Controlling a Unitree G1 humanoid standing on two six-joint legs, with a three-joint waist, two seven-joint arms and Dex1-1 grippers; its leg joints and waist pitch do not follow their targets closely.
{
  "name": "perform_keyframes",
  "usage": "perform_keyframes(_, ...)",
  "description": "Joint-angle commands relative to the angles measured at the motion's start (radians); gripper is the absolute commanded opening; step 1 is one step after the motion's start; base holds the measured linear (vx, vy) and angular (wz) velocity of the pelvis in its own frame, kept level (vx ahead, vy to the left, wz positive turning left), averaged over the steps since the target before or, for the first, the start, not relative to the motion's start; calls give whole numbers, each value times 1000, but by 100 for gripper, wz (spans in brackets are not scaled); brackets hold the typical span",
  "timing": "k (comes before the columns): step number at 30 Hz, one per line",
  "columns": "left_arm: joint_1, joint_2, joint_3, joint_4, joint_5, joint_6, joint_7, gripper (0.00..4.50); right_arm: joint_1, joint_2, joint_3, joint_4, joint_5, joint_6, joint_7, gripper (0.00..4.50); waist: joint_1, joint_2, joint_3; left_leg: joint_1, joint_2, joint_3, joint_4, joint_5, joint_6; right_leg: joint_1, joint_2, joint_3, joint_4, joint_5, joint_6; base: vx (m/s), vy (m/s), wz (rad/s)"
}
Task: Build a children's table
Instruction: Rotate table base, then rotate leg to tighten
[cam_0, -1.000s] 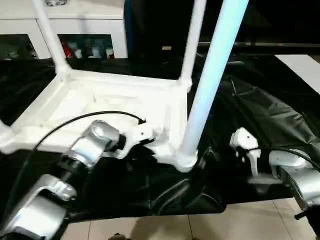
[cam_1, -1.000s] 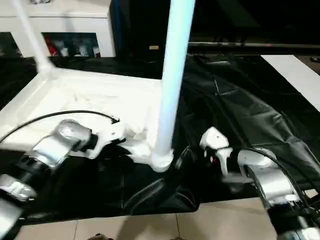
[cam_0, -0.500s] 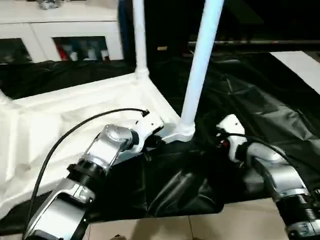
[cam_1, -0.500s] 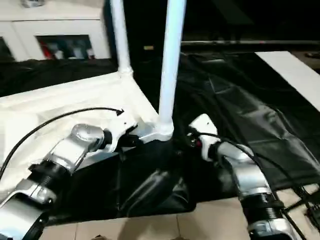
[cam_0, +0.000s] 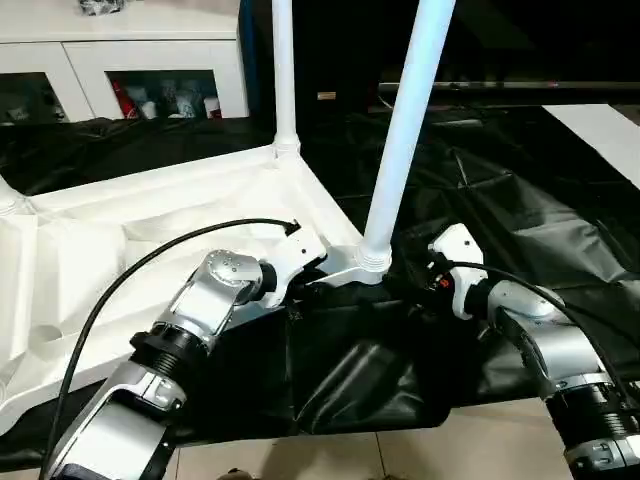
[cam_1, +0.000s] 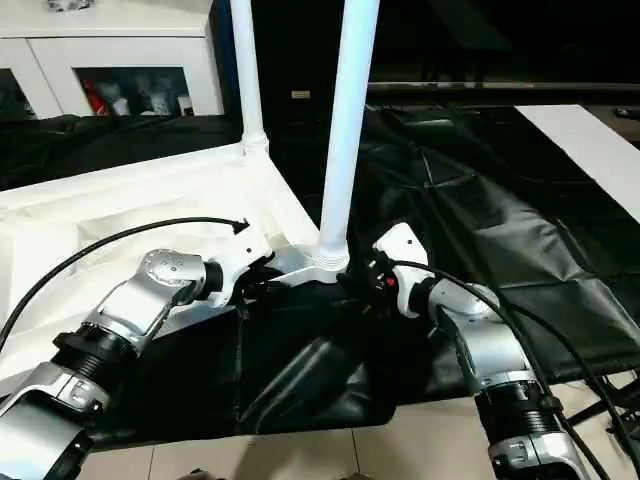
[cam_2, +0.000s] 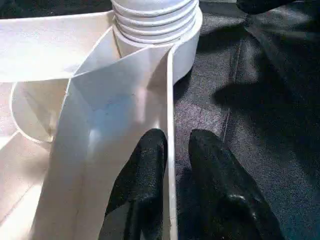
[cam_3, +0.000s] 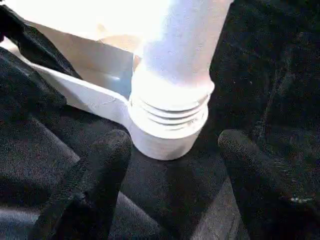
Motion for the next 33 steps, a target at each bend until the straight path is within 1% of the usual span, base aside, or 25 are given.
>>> perform_keyframes(1,5,6,4,27,9,10,1,105,1,-6,0,-23,1,7,1,316,5,-15,-62,6,11,-5,-65,-269,29,47,-52,33,-98,-427,-125,0,0,0)
perform_keyframes(2,3,4,8,31,7,8,4,105,0,-6,-2,-24,3,5,1,316,4,-15,-61,6,11,-5,-66,-274,29,47,-52,34,-99,-435,-124,0,0,0)
perform_keyframes(4,-2,0,20,45,1,4,14,79,-2,-2,-11,-24,9,-7,-1,316,4,-15,-61,6,10,-5,-65,-273,29,47,-52,33,-100,-438,-122,0,0,0)
perform_keyframes(7,-7,2,22,61,2,-3,14,68,-4,6,-27,-24,27,-17,1,316,4,-15,-60,6,10,-5,-66,-279,30,46,-52,33,-102,-451,-117,0,0,0)
perform_keyframes(8,-7,2,24,62,0,-1,10,52,-3,5,-25,-24,31,-29,15,316,4,-15,-61,7,11,-6,-66,-286,29,44,-52,32,-103,-463,-113,0,0,0)
perform_keyframes(9,-6,2,24,62,-1,0,8,40,-2,3,-23,-25,33,-37,26,316,3,-17,-60,6,10,-6,-66,-290,29,45,-53,31,-104,-475,-108,0,0,0)
perform_keyframes(11,-2,1,28,60,-7,0,2,29,1,7,-23,-30,48,-47,48,316,2,-16,-60,7,10,-7,-66,-295,31,44,-53,31,-105,-484,-105,0,0,0)
perform_keyframes(13,1,1,27,59,-9,-3,-6,9,1,10,-23,-29,53,-56,57,316,2,-15,-59,6,11,-7,-66,-296,32,43,-53,31,-107,-490,-103,0,0,0)
perform_keyframes(14,6,1,22,55,-8,-6,-15,9,0,11,-22,-23,54,-63,60,316,2,-15,-58,9,11,-6,-66,-301,32,41,-53,31,-109,-500,-101,0,0,0)
perform_keyframes(17,15,3,5,51,-3,-13,-38,9,-18,11,-11,26,33,-95,57,316,2,-15,-59,7,12,-8,-68,-298,29,41,-53,31,-107,-490,-106,0,0,0)
perform_keyframes(18,17,4,1,51,-3,-19,-44,9,-25,14,-11,39,34,-98,60,316,1,-14,-60,6,12,-8,-68,-297,27,42,-54,31,-106,-484,-109,0,0,0)
perform_keyframes(19,19,5,-4,48,-1,-27,-50,9,-31,18,-16,48,42,-92,65,316,1,-15,-61,5,12,-8,-68,-293,28,44,-54,32,-105,-477,-112,0,0,0)
perform_keyframes(20,23,7,-11,40,1,-45,-63,2,-37,23,-20,56,52,-85,70,345,0,-15,-61,4,12,-8,-68,-291,29,44,-53,32,-104,-467,-117,0,0,0)
perform_keyframes(22,27,10,-19,30,2,-69,-78,0,-41,25,-21,61,55,-85,72,355,2,-15,-63,3,13,-9,-68,-278,34,47,-54,34,-99,-439,-124,0,0,0)
perform_keyframes(23,28,11,-22,27,4,-79,-84,0,-43,25,-20,63,55,-87,72,364,3,-16,-64,3,14,-7,-67,-264,35,47,-54,35,-96,-406,-133,0,0,0)
perform_keyframes(24,38,17,-32,-1,-1,-111,-118,0,-50,21,-8,72,39,-103,69,377,4,-14,-65,2,16,-7,-68,-248,36,49,-54,36,-91,-369,-146,0,0,0)
perform_keyframes(25,38,17,-32,-1,-1,-111,-118,0,-50,21,-8,72,39,-103,69,389,6,-13,-65,2,17,-8,-69,-243,36,49,-55,36,-88,-354,-153,0,0,0)
perform_keyframes(26,42,20,-36,-12,-3,-125,-134,0,-52,20,-3,75,33,-109,70,389,5,-13,-66,3,16,-5,-67,-235,37,50,-53,37,-86,-323,-166,0,0,0)
perform_keyframes(27,44,21,-36,-26,-9,-115,-145,0,-55,22,1,79,36,-110,82,389,6,-12,-66,6,17,-4,-67,-239,36,49,-54,38,-85,-313,-177,0,0,0)
perform_keyframes(28,43,21,-38,-35,-12,-107,-155,0,-61,27,5,86,41,-116,95,389,8,-8,-65,7,18,-4,-67,-241,36,49,-55,39,-85,-311,-181,0,0,0)
perform_keyframes(31,41,22,-41,-35,-12,-105,-165,0,-72,34,8,107,38,-126,99,389,12,-9,-63,8,17,-3,-69,-257,31,49,-54,38,-87,-336,-177,0,0,0)
perform_keyframes(33,42,23,-43,-36,-14,-104,-172,0,-74,36,7,114,39,-129,102,389,16,-9,-62,11,19,-4,-71,-274,23,47,-55,39,-90,-364,-167,0,0,0)
